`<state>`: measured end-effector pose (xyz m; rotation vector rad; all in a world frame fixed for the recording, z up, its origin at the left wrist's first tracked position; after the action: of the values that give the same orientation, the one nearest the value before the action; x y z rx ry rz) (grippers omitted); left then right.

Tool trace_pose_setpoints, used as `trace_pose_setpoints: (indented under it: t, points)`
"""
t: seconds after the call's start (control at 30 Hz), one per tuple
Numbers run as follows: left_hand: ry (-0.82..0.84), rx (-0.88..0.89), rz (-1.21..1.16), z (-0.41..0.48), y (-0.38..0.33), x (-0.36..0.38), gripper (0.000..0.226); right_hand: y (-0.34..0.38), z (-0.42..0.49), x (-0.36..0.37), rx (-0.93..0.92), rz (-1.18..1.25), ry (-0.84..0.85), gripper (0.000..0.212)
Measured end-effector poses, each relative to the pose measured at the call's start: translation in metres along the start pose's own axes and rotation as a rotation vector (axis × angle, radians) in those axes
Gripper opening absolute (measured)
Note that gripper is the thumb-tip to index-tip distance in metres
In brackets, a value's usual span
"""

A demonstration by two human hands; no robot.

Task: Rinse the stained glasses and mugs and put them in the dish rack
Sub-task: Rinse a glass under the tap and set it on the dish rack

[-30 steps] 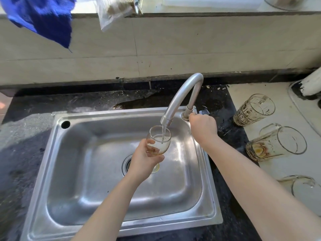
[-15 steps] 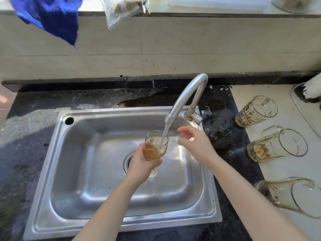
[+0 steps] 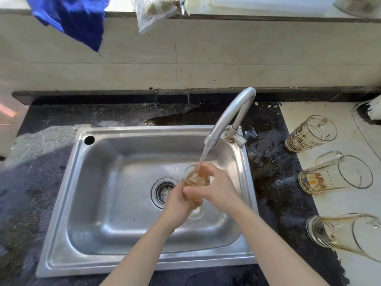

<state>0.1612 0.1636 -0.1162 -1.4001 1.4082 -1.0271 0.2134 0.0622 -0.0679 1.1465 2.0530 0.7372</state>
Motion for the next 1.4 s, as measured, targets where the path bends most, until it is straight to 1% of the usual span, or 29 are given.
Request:
trace_pose_setpoints:
  t: [0.07, 0.1, 0.17, 0.23, 0.27, 0.33, 0.37, 0.43, 0.5, 0.57, 0.63, 0.7, 0.8, 0.9, 0.93, 1.0, 1.07, 1.13, 1.17, 1.23, 1.27, 1.33, 1.4]
  points:
    - [-0.036, 0.011, 0.013, 0.001, 0.003, -0.006, 0.043, 0.003, 0.003, 0.009, 0.002, -0.059, 0.014, 0.061]
    - [-0.074, 0.008, -0.002, 0.005, 0.004, -0.011, 0.039, 0.006, 0.006, 0.008, 0.001, -0.049, 0.008, 0.062]
    - [-0.114, 0.000, -0.033, 0.014, 0.003, -0.014, 0.036, 0.008, 0.013, -0.006, -0.007, 0.053, -0.024, 0.060]
    - [-0.063, 0.012, -0.007, 0.019, 0.003, -0.008, 0.035, 0.006, 0.012, -0.014, -0.002, 0.118, -0.038, 0.059]
    - [-0.024, 0.017, 0.024, 0.018, 0.004, -0.004, 0.034, 0.006, 0.011, -0.011, -0.006, 0.096, -0.026, 0.060]
    - [0.013, 0.021, 0.061, 0.014, 0.009, -0.002, 0.036, 0.006, 0.009, 0.001, 0.004, -0.046, -0.001, 0.060]
    - [-0.007, 0.008, 0.052, 0.012, 0.013, -0.005, 0.037, 0.007, 0.010, 0.005, 0.005, -0.095, -0.005, 0.061]
    - [-0.068, -0.030, 0.030, 0.011, 0.020, -0.011, 0.033, 0.003, 0.017, 0.004, 0.020, -0.019, -0.010, 0.059]
    - [-0.049, -0.039, 0.098, 0.012, 0.022, -0.009, 0.028, -0.006, 0.021, -0.002, 0.054, 0.093, -0.056, 0.059]
    - [0.001, -0.035, 0.148, 0.012, 0.025, -0.003, 0.028, -0.012, 0.022, 0.002, 0.082, 0.065, -0.054, 0.054]
    - [-0.002, -0.056, 0.117, 0.008, 0.029, -0.004, 0.027, -0.012, 0.024, 0.009, 0.105, 0.018, -0.020, 0.047]
    - [-0.032, -0.070, 0.124, 0.005, 0.028, -0.008, 0.022, -0.013, 0.030, 0.005, 0.154, 0.088, -0.024, 0.043]
    - [-0.017, -0.105, 0.127, 0.002, 0.023, -0.009, 0.017, -0.016, 0.037, 0.001, 0.211, 0.126, -0.019, 0.047]
    - [0.069, -0.074, 0.183, 0.001, 0.007, -0.009, 0.005, -0.017, 0.044, -0.004, 0.257, 0.147, -0.042, 0.056]
    - [0.104, -0.052, 0.186, 0.001, 0.000, -0.009, 0.005, -0.020, 0.047, -0.006, 0.287, 0.189, -0.058, 0.053]
    - [0.162, -0.044, 0.169, 0.001, -0.013, -0.008, 0.019, -0.023, 0.049, -0.006, 0.336, 0.277, -0.044, 0.044]
    - [0.175, -0.083, 0.194, 0.001, -0.021, -0.012, 0.030, -0.026, 0.047, 0.000, 0.366, 0.351, -0.024, 0.047]
    - [0.149, -0.139, 0.195, 0.002, -0.024, -0.020, 0.034, -0.023, 0.045, 0.004, 0.341, 0.363, -0.062, 0.052]
    - [0.131, -0.163, 0.175, 0.002, -0.025, -0.023, 0.034, -0.018, 0.043, 0.003, 0.299, 0.360, -0.105, 0.051]
    - [0.111, -0.184, 0.151, 0.002, -0.028, -0.026, 0.032, -0.007, 0.040, -0.001, 0.190, 0.358, -0.201, 0.040]
    - [0.109, -0.185, 0.155, 0.001, -0.031, -0.027, 0.032, -0.002, 0.037, -0.002, 0.148, 0.338, -0.233, 0.038]
    - [0.111, -0.184, 0.141, -0.002, -0.038, -0.028, 0.032, 0.006, 0.032, 0.001, 0.096, 0.296, -0.241, 0.040]
    - [0.108, -0.207, 0.074, -0.005, -0.045, -0.029, 0.029, 0.011, 0.031, 0.005, 0.102, 0.350, -0.162, 0.042]
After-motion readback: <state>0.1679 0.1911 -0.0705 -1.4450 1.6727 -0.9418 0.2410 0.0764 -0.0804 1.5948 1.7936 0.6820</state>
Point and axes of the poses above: each hand's wrist, its own z-axis towards the middle knuckle, its own x-axis out of the palm, y = z × x, the point moved 10 cm from there along z, towards the middle knuckle, and after that the axes turned 14 degrees about x, right-handed, at the moved point
